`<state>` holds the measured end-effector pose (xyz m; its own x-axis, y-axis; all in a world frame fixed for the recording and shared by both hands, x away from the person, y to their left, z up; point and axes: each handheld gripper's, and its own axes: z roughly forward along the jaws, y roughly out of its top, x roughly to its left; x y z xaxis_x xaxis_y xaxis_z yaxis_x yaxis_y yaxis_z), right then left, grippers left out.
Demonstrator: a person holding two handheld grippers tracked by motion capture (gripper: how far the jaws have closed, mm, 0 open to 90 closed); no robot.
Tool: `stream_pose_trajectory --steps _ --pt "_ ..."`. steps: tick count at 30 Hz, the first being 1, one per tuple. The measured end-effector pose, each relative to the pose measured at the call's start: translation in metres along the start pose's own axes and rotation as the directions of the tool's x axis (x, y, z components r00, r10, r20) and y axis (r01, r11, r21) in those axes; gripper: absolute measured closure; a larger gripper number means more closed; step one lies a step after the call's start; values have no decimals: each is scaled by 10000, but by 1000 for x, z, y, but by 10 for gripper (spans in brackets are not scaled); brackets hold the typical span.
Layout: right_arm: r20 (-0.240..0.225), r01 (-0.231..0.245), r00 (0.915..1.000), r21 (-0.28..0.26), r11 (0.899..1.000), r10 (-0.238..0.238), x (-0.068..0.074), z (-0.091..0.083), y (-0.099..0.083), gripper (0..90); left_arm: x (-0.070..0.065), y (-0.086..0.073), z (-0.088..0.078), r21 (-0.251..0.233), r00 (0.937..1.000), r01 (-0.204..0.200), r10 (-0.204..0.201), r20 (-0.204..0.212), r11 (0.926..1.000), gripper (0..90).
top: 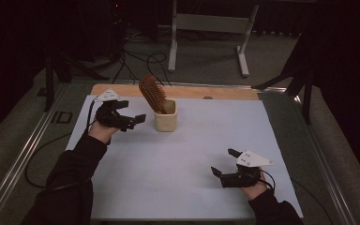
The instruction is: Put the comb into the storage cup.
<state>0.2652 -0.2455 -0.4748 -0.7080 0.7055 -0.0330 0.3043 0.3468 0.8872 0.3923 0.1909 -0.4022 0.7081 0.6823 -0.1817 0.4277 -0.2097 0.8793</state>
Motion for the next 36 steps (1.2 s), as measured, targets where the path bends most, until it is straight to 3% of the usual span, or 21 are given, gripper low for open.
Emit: stream_pose_trajectory --steps 15,21,33,36 --pt "3 -17 10000 -29 10000 17 2 0 1 85 -8 -39 -22 28 9996 -251 251 143 9997 0" --pt "-27 27 10000 -6 10000 -27 2 0 1 85 -9 -53 -30 6 9997 -162 162 183 9999 0" --pt "-62 1 10000 -60 10000 -1 3 -1 2 85 -18 -95 -42 14 9988 -192 191 456 9998 0" --pt "-81 -26 10000 -50 10000 25 3 -1 2 85 -18 -107 -45 -78 9983 -24 28 577 10000 0"
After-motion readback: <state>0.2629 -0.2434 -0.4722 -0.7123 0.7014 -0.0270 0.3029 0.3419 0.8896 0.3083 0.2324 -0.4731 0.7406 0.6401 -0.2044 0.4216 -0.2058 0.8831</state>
